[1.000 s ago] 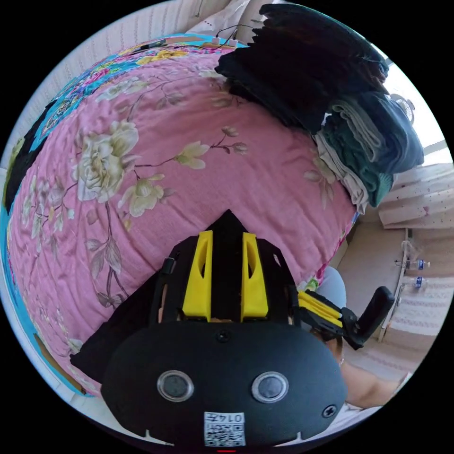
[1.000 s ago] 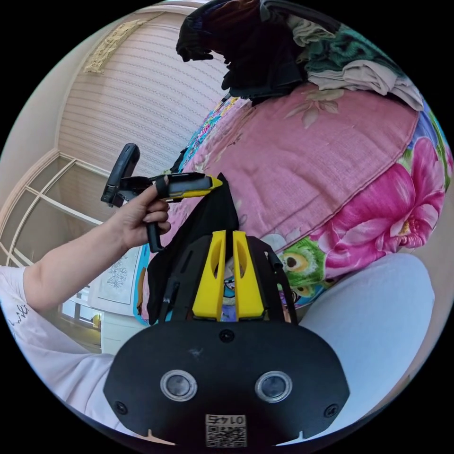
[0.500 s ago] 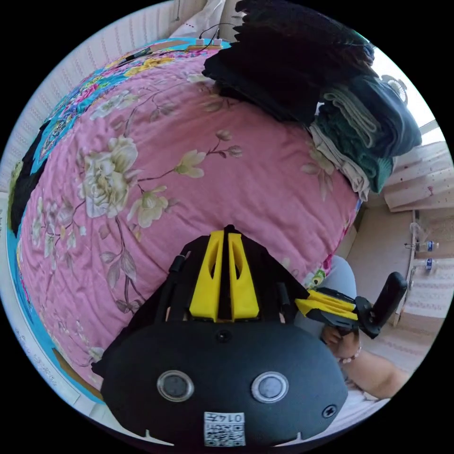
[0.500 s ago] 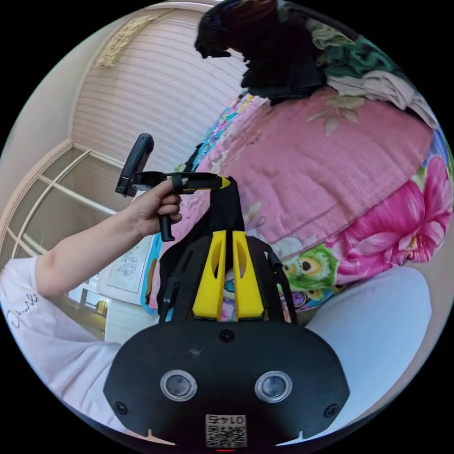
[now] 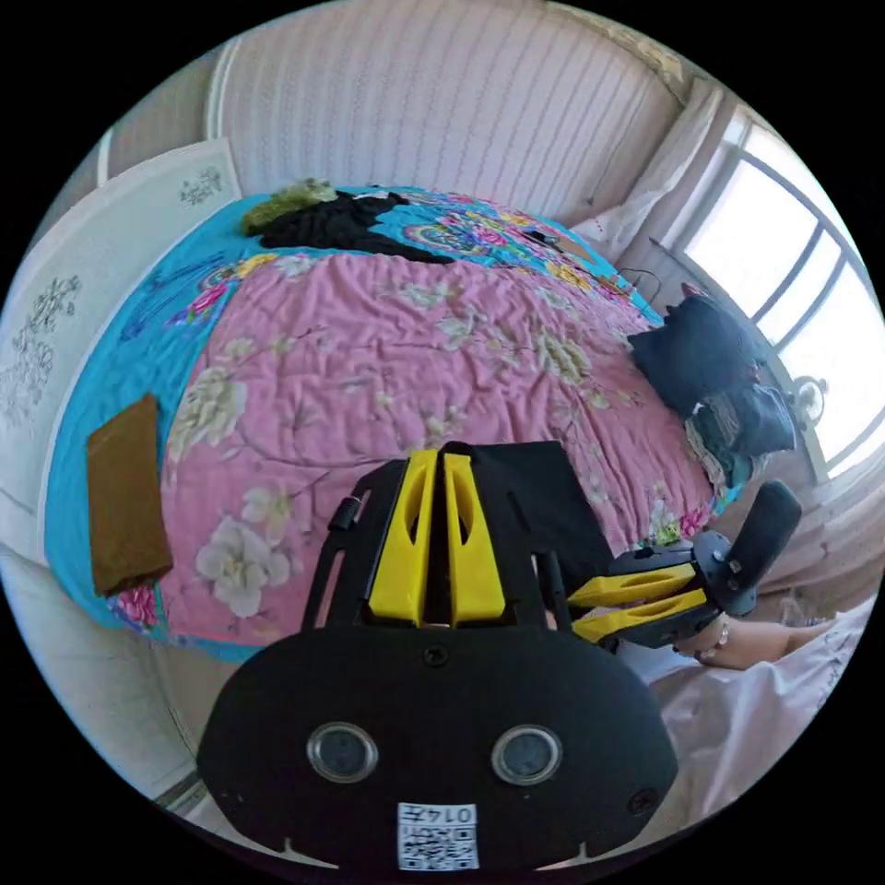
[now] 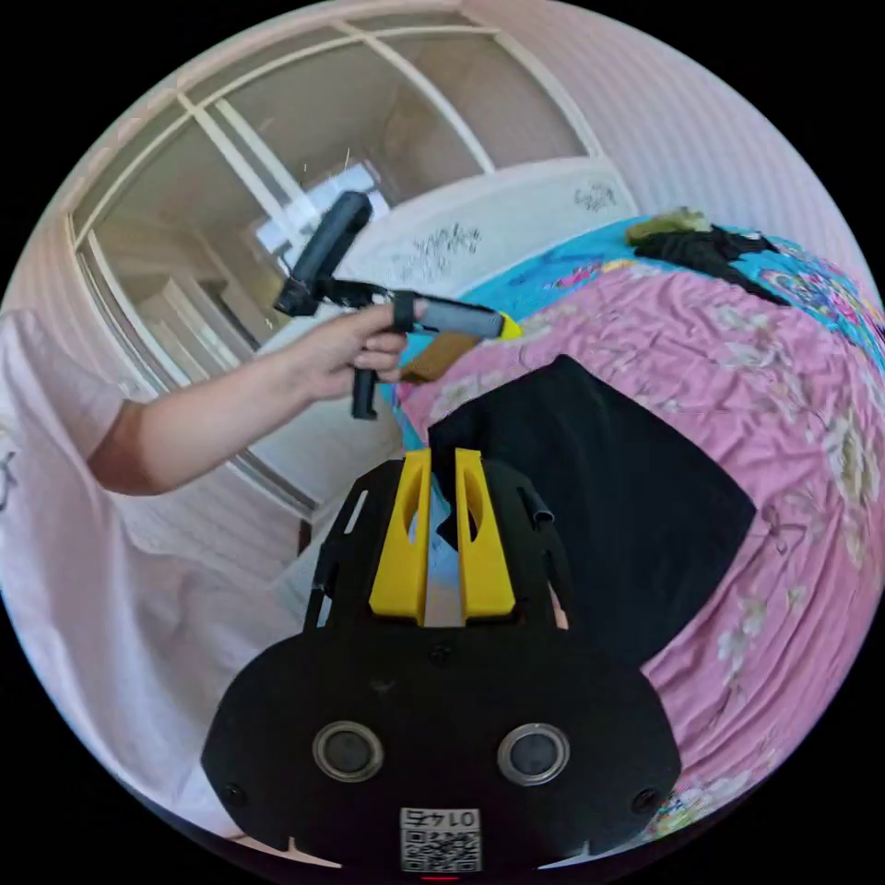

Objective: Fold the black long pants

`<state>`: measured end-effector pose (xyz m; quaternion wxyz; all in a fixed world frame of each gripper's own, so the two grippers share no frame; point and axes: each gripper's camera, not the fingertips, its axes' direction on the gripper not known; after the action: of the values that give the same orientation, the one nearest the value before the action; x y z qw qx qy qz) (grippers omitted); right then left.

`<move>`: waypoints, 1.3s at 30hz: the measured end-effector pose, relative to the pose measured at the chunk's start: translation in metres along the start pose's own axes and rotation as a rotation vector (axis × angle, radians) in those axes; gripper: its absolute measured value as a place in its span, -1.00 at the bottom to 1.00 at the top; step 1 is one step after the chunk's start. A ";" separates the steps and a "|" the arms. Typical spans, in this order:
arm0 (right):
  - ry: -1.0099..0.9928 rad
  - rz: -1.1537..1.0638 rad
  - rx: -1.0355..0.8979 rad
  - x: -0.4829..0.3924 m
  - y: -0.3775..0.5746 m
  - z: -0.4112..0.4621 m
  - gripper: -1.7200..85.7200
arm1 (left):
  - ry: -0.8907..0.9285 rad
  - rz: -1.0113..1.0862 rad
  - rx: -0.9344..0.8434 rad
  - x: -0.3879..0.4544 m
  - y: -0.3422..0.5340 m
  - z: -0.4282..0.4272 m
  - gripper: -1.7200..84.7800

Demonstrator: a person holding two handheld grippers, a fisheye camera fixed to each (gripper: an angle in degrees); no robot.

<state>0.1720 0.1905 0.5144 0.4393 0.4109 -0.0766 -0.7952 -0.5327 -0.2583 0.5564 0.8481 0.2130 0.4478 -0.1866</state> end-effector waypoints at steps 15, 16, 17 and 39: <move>0.208 0.515 0.002 0.116 0.030 0.019 -0.71 | 0.276 -0.230 -0.079 -0.111 0.111 0.030 -0.70; 0.226 0.526 -0.002 0.119 0.027 0.022 -0.70 | 0.262 -0.234 -0.086 -0.112 0.111 0.033 -0.70; 0.240 0.535 -0.007 0.126 0.020 0.028 -0.68 | 0.242 -0.254 -0.104 -0.114 0.114 0.040 -0.69; -0.133 -0.402 -0.426 -0.017 -0.311 0.178 -0.91 | 0.150 -0.631 0.377 -0.188 0.287 -0.105 -0.88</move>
<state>-0.1497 0.3483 0.4902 0.3434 0.2636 0.1463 -0.8895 -0.5585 0.0619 0.7168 0.6596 0.2298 0.5102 -0.5019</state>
